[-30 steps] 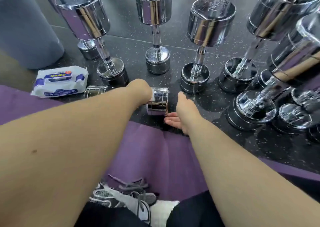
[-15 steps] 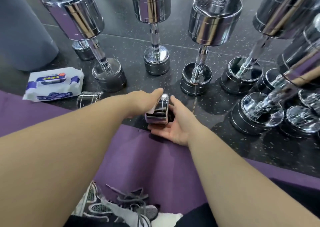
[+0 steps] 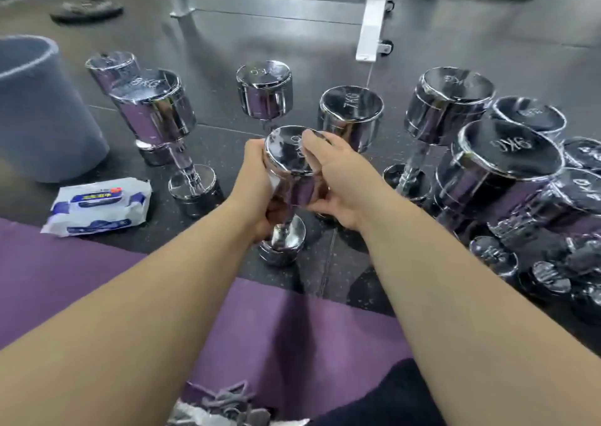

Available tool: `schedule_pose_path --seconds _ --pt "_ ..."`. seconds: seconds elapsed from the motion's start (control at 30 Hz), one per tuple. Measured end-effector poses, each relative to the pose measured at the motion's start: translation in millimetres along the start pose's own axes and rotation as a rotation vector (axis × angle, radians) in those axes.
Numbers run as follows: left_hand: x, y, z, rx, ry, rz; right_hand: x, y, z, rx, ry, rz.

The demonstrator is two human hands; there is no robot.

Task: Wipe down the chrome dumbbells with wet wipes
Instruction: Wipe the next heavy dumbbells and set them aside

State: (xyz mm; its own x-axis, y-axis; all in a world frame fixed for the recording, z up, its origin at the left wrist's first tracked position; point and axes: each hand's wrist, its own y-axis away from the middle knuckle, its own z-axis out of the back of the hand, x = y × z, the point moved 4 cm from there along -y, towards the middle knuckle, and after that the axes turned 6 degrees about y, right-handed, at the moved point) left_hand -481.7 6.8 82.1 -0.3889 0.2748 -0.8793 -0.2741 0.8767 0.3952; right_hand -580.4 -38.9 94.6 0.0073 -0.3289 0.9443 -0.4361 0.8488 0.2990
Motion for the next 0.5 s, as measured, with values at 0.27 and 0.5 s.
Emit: schedule_pose_path --seconds 0.27,0.5 --pt "9.2 19.3 -35.8 0.097 -0.084 0.084 -2.6 42.2 38.0 -0.162 0.065 0.009" --pt "-53.8 37.5 -15.9 -0.281 -0.905 -0.687 3.3 34.1 7.4 -0.119 0.005 0.033"
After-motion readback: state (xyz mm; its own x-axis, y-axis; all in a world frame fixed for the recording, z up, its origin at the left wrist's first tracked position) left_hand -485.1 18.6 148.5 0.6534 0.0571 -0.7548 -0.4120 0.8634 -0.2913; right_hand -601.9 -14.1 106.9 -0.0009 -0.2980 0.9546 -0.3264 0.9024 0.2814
